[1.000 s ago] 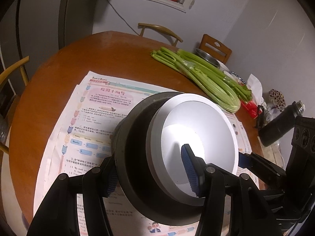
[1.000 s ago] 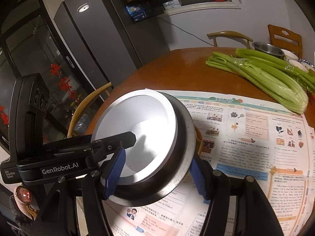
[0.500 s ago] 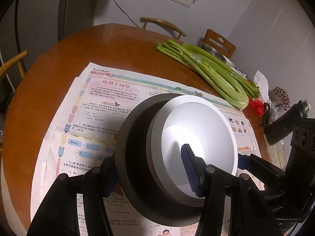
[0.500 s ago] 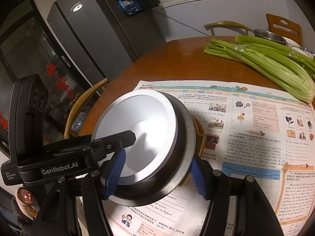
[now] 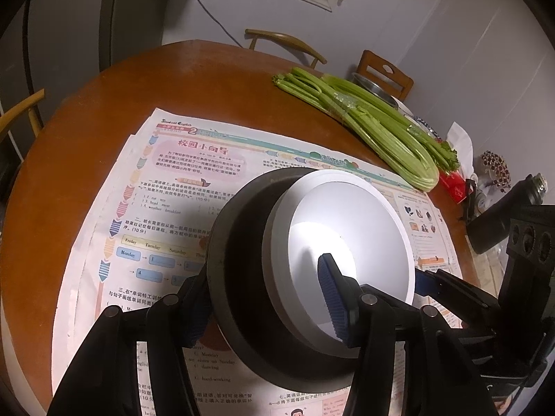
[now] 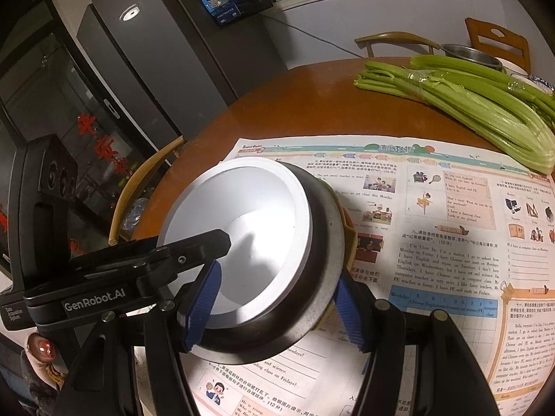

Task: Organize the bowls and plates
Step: 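Lower the steel bowl onto the grey plate and open the left tool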

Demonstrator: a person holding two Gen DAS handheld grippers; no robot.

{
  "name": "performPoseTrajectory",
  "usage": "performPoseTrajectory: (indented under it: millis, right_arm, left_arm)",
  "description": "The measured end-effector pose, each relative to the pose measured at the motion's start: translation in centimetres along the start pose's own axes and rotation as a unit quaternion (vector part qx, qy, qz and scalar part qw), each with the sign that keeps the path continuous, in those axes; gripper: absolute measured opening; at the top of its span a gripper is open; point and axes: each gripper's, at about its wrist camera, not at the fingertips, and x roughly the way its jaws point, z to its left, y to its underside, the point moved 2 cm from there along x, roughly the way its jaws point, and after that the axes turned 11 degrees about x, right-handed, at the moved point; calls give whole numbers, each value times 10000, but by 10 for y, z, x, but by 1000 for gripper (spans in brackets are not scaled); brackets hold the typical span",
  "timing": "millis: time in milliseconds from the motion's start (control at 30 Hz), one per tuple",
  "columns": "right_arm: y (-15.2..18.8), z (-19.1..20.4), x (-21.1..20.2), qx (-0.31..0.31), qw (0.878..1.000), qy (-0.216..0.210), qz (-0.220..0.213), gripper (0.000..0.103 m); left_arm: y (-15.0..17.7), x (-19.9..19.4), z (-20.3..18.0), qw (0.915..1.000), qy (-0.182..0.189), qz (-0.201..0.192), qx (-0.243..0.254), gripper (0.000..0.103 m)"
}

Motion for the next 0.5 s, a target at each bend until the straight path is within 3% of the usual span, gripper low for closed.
performPoseTrajectory:
  millis: [500]
  right_arm:
    - [1, -3, -2, -127, 9990, 400, -183, 64]
  left_arm:
    - [0, -13, -2, 9995, -227, -162, 140, 59]
